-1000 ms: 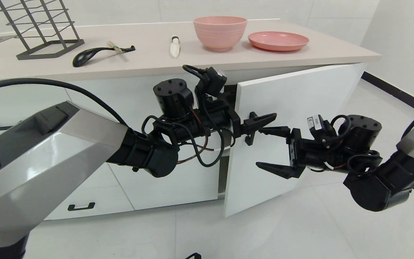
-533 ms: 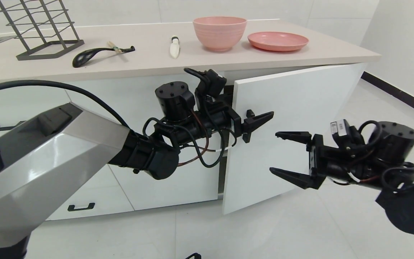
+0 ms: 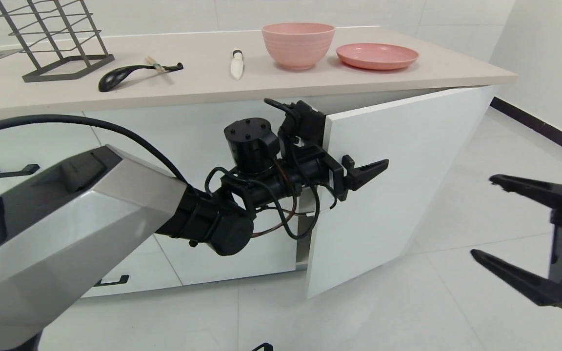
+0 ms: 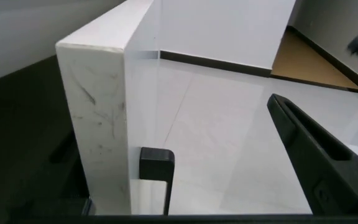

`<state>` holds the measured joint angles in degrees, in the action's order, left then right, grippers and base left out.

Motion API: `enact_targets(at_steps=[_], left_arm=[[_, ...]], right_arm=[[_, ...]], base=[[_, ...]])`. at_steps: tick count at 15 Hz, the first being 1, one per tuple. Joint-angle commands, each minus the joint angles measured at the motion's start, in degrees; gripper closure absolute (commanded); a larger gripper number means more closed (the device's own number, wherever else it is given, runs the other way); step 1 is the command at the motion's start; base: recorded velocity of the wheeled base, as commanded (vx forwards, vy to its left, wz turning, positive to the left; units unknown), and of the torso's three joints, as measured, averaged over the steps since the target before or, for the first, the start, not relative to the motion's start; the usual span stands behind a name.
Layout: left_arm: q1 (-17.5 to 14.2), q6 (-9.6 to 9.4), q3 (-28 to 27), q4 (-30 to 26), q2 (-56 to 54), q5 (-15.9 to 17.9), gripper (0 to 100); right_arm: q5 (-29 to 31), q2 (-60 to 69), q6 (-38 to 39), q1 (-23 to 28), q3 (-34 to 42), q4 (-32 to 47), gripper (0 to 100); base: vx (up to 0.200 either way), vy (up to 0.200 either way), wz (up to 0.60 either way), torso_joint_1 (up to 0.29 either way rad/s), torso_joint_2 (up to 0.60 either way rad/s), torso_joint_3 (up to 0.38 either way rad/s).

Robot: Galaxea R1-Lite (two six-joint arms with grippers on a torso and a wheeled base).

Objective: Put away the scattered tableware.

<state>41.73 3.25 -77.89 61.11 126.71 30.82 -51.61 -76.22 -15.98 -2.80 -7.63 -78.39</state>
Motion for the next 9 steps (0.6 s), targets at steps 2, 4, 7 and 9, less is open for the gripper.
enact_targets(at_steps=[2, 4, 7, 9], left_arm=[[1.4, 0.0, 0.6, 0.1, -0.3, 0.0, 0], [2.8, 0.08, 3.2, 1.1, -0.8, -1.3, 0], [4.9, 0.17, 7.7, 3.5, -2.5, -1.6, 0], [6.5, 0.17, 10.6, 5.0, -3.6, -1.6, 0]], right_arm=[[0.2, 9.7, -0.1, 5.0, -2.3, 0.3, 0], [0.2, 10.1, -0.1, 6.1, -4.1, 0.2, 0], [0.2, 11.9, 1.2, 10.9, -8.8, 0.2, 0], [0.3, 11.8, 1.6, 13.4, -8.5, 0.2, 0]], base=[[0.0, 0.0, 0.0, 0.0, 0.0, 0.0], [0.0, 0.0, 0.0, 0.0, 0.0, 0.0], [0.0, 0.0, 0.0, 0.0, 0.0, 0.0], [0.0, 0.0, 0.0, 0.0, 0.0, 0.0]])
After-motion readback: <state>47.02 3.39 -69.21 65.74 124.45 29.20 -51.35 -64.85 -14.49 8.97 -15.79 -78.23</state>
